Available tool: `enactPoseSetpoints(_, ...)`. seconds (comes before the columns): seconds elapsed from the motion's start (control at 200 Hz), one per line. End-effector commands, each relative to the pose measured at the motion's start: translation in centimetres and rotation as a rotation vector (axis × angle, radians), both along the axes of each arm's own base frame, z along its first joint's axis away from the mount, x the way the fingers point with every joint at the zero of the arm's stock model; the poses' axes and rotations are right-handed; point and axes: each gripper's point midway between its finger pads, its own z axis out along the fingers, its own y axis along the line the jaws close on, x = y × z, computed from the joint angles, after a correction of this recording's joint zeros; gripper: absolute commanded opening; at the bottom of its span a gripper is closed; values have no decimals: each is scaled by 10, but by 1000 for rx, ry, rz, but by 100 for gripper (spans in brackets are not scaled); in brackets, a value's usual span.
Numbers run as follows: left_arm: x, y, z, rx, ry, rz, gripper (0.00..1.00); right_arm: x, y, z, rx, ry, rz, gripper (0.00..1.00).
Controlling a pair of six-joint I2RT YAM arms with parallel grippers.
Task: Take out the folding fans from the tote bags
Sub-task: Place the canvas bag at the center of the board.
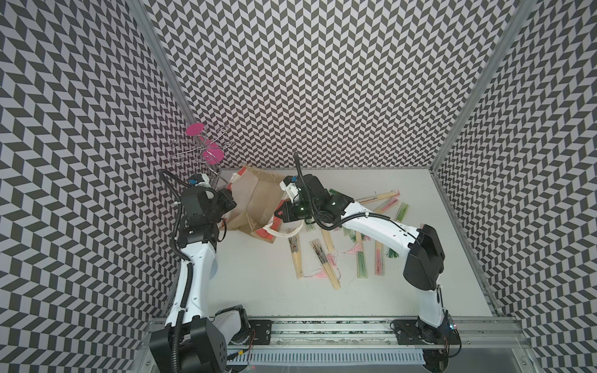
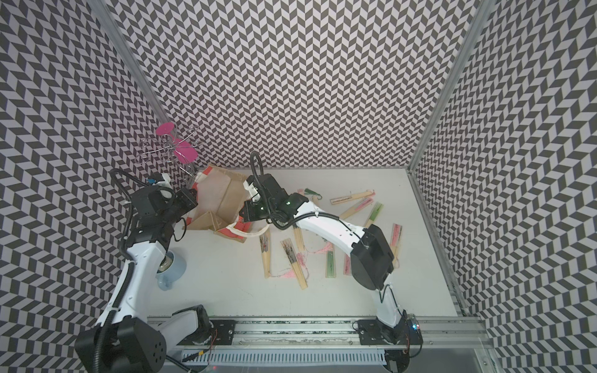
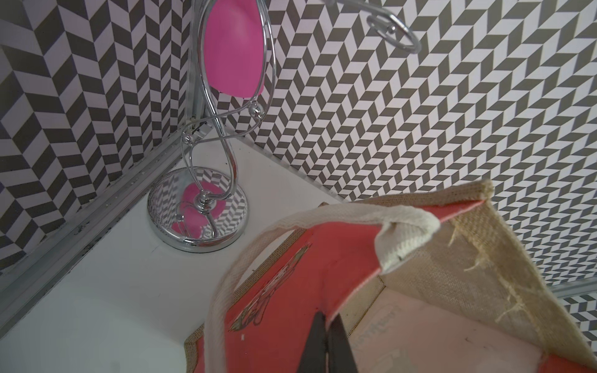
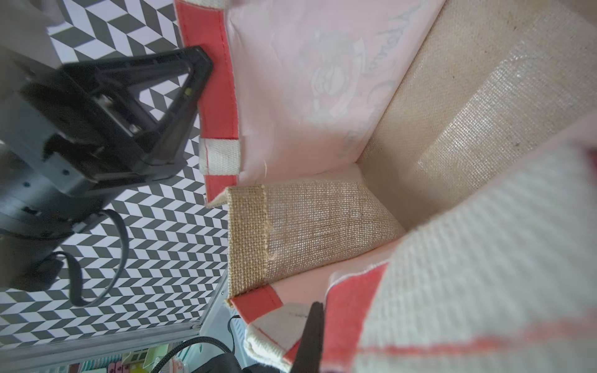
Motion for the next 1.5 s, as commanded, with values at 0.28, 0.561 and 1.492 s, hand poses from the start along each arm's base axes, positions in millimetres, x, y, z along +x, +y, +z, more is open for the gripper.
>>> enactPoseSetpoints(0.28,36,-2,-20,-55,13,-62,29,74,-12,3,49,-57,-69,26)
enactPoseSetpoints(0.561,43,1,9,-14,-46,-72,59,117,-18,12,111,-108,-67,49)
enactPoseSetpoints(1.492,-66,-59,95,80,-289,-261,100,26,-188,171,106,-528,-383,99)
